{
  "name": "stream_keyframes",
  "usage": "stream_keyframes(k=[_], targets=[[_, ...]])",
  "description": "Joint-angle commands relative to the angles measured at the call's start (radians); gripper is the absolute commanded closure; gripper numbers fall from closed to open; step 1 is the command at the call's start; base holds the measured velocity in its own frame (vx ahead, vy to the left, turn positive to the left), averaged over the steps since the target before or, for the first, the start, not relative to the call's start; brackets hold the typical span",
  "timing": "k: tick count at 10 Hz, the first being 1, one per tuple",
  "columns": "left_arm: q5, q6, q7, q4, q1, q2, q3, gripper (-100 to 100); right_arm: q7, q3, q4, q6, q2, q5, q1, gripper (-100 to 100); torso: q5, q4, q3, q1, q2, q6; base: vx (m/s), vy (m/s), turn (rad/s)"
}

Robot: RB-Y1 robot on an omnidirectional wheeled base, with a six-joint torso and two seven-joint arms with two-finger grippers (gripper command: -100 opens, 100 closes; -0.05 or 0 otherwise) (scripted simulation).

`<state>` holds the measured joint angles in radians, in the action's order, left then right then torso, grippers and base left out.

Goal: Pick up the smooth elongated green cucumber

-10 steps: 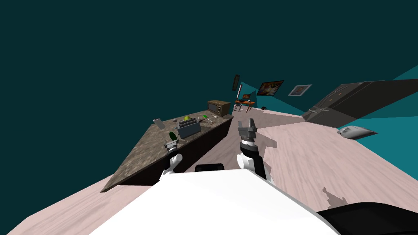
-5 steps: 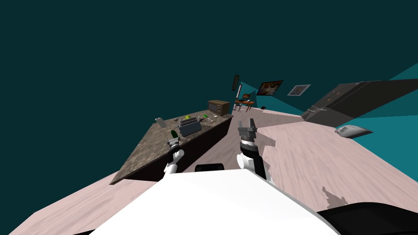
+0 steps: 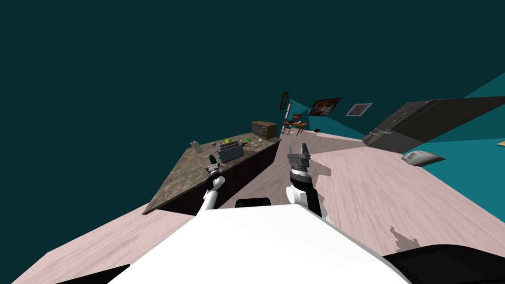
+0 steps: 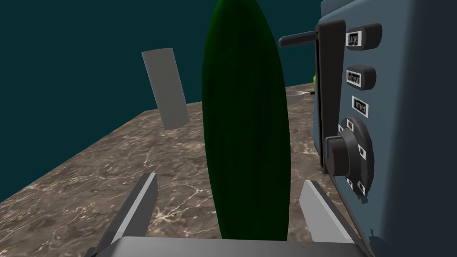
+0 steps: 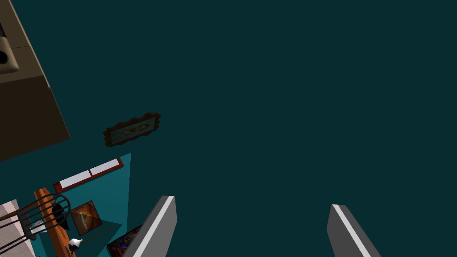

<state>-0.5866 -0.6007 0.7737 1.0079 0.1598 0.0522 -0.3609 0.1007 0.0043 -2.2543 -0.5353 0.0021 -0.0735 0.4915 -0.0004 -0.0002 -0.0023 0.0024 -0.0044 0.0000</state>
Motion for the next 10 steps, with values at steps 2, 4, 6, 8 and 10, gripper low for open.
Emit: stream_keyframes(k=[2, 4, 6, 8, 10], targets=[[0.013, -0.02, -0.002, -0.074, 0.077, 0.013, -0.027, -100, 0.0, 0.0, 0.0, 0.0, 0.0, 0.0, 0.0, 0, 0.0, 0.0, 0.001, 0.001, 0.002, 0.0, -0.08, 0.011, 0.0], [0.013, -0.02, -0.002, -0.121, 0.103, 0.013, -0.027, -100, 0.0, 0.0, 0.0, 0.0, 0.0, 0.0, 0.0, 0, 0.0, 0.001, 0.001, 0.0, 0.002, 0.0, -0.034, 0.008, -0.003], [0.025, -0.042, -0.006, -0.197, 0.178, 0.024, -0.054, -100, 0.0, 0.0, 0.0, 0.0, 0.0, 0.0, 0.0, 0, 0.0, 0.0, 0.001, 0.001, 0.003, 0.0, -0.09, 0.017, -0.001], [0.037, -0.064, -0.01, -0.278, 0.249, 0.035, -0.081, -100, 0.0, 0.0, 0.0, 0.0, 0.0, 0.0, 0.0, 0, 0.0, 0.0, 0.001, 0.0, 0.002, 0.0, -0.06, 0.006, -0.004], [0.037, -0.064, -0.01, -0.339, 0.303, 0.035, -0.081, -100, 0.0, 0.0, 0.0, 0.0, 0.0, 0.0, 0.0, 0, 0.0, 0.001, 0.002, 0.001, 0.004, 0.0, -0.071, 0.013, 0.0]])
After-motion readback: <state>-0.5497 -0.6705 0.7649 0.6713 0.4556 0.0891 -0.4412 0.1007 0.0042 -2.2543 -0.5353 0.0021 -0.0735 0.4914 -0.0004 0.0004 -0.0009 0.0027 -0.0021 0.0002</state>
